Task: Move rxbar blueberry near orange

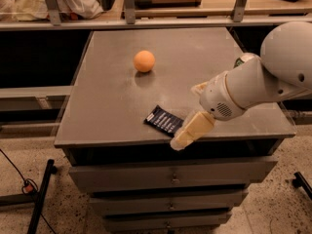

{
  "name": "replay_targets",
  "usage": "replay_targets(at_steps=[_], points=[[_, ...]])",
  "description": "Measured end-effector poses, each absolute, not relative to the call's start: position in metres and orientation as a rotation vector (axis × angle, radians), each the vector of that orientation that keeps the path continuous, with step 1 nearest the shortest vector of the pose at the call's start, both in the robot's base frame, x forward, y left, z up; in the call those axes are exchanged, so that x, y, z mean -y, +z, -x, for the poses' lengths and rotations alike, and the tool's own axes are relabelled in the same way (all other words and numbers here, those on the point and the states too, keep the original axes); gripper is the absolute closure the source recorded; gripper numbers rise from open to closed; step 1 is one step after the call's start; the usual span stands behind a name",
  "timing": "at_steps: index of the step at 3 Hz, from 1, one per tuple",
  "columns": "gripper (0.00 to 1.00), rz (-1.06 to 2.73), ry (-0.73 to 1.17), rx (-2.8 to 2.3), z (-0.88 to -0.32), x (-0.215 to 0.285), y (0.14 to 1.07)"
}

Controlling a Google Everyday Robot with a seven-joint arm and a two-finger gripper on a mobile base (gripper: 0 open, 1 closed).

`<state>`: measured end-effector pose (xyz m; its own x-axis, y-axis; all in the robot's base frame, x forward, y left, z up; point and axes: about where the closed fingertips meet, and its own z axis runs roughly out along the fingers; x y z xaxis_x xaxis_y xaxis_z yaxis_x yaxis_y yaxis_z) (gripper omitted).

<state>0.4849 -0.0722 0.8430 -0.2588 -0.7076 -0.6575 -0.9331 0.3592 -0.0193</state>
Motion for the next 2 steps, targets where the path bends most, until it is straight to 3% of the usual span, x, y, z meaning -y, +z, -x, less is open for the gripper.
replay_targets(at_steps=[1,2], points=[[0.0,1.451,0.531,-2.067,-0.484,0.066,0.829],[0.16,1.484,0.577,-2.076,-0.48,0.06,0.818]])
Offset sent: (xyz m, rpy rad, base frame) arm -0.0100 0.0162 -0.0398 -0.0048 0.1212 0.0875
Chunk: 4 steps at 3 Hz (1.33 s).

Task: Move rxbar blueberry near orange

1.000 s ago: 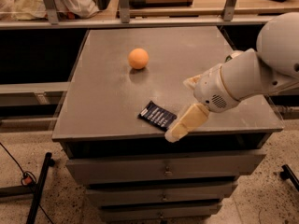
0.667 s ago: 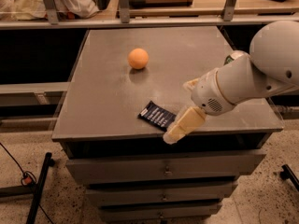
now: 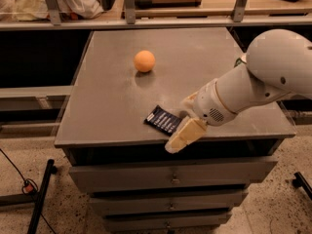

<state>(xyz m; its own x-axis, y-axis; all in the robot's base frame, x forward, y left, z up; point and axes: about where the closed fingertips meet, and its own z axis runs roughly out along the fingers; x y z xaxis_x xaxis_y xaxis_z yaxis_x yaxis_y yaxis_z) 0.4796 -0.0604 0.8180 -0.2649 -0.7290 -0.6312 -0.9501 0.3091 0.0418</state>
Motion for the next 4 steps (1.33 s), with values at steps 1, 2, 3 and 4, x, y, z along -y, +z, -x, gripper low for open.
replay_targets(at_steps=[1,2,3,4], points=[[0.41,1.516,0.615,-2.069,-0.4744,0.0539,0.8127],[0.63,1.533,0.629,-2.066,-0.4719,0.0511,0.8117],[0.87,1.533,0.629,-2.066,-0.4719,0.0511,0.8134],[1.0,1.533,0.629,-2.066,-0.4719,0.0511,0.8137]])
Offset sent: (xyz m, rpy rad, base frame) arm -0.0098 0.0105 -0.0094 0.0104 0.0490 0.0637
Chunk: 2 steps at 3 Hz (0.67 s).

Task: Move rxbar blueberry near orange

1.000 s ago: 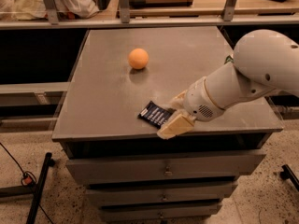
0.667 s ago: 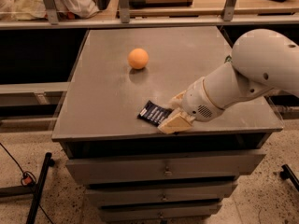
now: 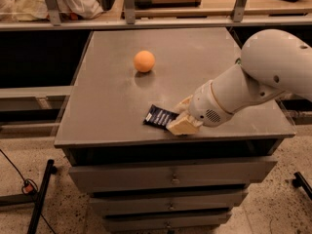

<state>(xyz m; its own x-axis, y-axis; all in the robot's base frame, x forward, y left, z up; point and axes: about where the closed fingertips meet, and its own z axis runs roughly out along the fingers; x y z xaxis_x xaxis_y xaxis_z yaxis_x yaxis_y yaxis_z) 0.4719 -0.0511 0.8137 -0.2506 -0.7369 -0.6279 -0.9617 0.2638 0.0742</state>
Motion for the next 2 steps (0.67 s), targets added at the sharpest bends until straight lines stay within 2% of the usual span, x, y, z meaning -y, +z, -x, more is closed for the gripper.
replay_targets(at_steps=[2], points=[[1.0,1.419,0.446,-2.126,-0.499,0.079,0.852]])
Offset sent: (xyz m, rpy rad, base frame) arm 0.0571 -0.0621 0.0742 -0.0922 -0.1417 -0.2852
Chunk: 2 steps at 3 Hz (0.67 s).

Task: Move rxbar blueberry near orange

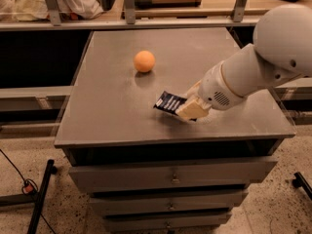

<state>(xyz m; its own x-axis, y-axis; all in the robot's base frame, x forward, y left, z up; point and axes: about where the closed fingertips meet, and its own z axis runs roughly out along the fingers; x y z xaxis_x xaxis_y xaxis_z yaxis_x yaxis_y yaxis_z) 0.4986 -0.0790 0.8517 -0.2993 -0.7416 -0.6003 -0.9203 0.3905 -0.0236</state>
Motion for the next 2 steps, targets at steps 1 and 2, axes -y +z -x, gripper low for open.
replay_targets(at_steps=[1,2], points=[[1.0,1.319,0.358,-2.133,-0.524,0.1,0.879],[1.0,1.233,0.334,-2.097,-0.552,0.11,0.897]])
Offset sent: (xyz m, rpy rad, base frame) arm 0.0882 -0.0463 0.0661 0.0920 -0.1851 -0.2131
